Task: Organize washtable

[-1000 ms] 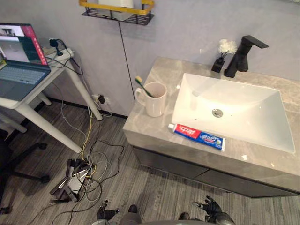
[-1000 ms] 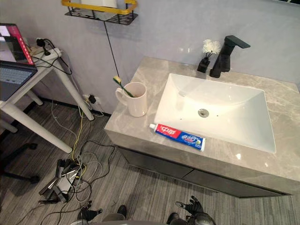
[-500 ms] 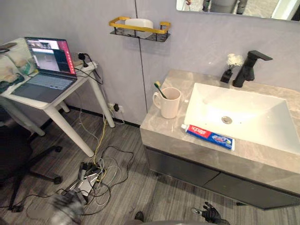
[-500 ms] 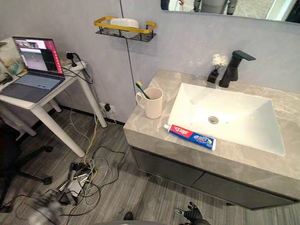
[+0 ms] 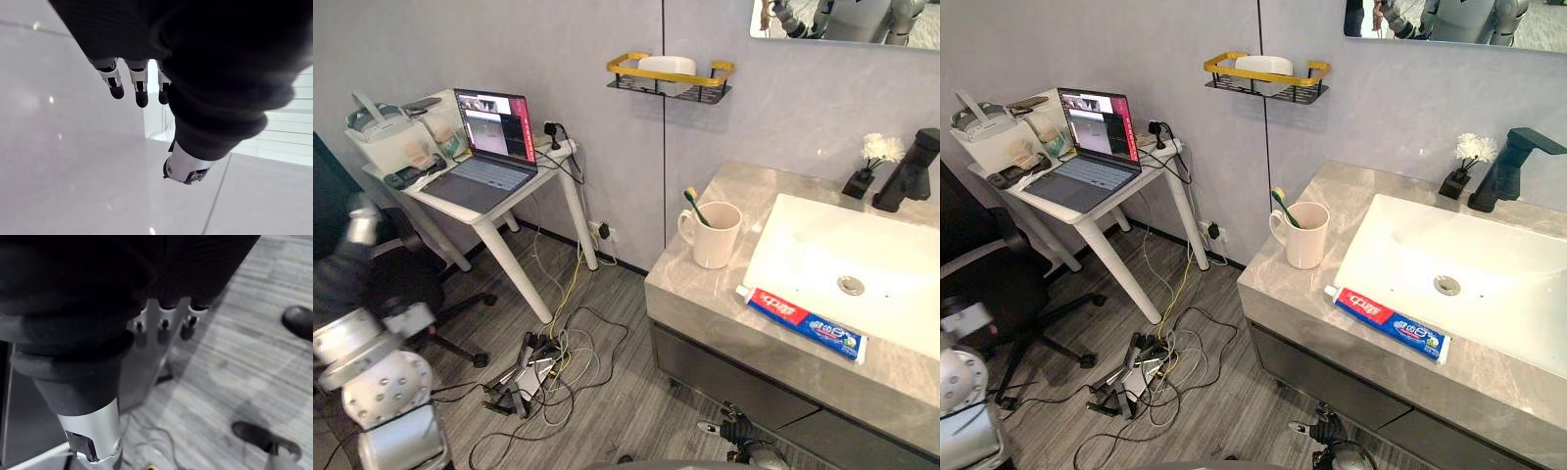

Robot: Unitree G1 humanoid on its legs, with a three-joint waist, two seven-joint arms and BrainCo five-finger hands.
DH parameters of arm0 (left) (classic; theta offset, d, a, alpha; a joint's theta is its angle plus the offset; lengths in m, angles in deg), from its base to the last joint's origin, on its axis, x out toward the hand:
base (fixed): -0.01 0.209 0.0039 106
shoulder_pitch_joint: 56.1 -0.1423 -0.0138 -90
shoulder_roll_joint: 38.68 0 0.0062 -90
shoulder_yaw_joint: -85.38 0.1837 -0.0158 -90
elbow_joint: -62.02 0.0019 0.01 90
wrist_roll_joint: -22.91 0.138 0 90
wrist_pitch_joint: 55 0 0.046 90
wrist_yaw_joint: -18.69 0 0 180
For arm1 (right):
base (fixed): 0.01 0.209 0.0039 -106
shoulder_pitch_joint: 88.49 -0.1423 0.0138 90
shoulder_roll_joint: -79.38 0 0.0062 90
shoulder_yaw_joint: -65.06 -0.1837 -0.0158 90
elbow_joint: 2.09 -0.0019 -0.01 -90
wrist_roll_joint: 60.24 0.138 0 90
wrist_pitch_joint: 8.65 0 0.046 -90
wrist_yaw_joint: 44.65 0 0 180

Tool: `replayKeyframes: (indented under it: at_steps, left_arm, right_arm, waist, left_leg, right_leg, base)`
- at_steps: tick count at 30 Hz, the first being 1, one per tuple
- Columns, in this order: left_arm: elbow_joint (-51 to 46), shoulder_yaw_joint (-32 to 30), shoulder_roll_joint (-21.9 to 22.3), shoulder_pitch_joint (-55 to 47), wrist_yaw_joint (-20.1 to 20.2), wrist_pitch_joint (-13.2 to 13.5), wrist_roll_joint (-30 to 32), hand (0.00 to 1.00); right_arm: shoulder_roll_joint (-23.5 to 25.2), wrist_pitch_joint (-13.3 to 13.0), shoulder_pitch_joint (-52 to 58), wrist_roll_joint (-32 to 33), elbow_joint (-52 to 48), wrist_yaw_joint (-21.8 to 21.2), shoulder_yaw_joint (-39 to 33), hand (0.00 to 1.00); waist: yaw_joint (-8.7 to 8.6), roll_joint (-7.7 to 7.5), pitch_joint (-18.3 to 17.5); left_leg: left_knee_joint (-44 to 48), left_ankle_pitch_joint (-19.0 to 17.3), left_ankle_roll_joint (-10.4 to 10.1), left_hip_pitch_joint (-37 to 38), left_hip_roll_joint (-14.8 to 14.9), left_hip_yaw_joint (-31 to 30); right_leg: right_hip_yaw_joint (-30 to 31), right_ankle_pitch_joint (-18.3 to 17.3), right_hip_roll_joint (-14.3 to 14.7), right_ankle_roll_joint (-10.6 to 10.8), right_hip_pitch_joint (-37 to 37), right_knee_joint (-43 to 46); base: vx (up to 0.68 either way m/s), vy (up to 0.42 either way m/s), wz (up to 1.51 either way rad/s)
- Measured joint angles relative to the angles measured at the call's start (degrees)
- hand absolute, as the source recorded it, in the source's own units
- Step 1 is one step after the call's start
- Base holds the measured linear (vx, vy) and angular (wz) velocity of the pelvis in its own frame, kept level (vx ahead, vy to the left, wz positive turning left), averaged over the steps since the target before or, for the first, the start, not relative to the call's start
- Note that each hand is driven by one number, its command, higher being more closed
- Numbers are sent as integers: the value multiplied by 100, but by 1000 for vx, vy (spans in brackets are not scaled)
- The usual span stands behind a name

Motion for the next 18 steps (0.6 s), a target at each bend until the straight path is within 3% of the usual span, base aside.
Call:
replayKeyframes:
  at_steps: [6, 12, 14, 18]
  left_arm:
    - [-214, 1654, -53, 25, 881, 49, -57, 0]
    - [-232, 3689, -864, 1042, 1576, 250, -183, 0]
    - [130, 4578, -1182, 1820, 2017, 401, -643, 0]
    - [1304, 5392, -1170, 2753, 2471, 361, -1273, 0]
  right_arm:
    - [35, 20, 59, 43, 48, -5, 355, 0]
    - [29, 20, 142, 232, 58, -11, 467, 0]
    - [-48, 20, 216, 243, 59, -17, 424, 0]
    - [-84, 20, 204, 223, 120, -84, 124, 0]
  waist:
    - [-133, -122, -1]
    - [-189, -125, -9]
    - [-207, -115, -15]
    - [-359, -112, -18]
  left_leg:
    - [18, -12, 40, -7, 31, 84]
    - [14, -4, 14, 6, 206, 516]
    - [-7, -2, 9, -4, 277, 684]
    - [-9, -4, 7, 35, 300, 795]
  right_leg:
    - [52, -11, 22, -15, -59, 46]
    - [476, 43, 127, -70, -341, 75]
    - [636, 155, 209, -65, -427, -40]
    - [790, 250, 264, -80, -416, -176]
  base:
    - [-78, -14, -6]
    - [-28, -33, -37]
    - [9, -28, -40]
    - [8, -27, -21]
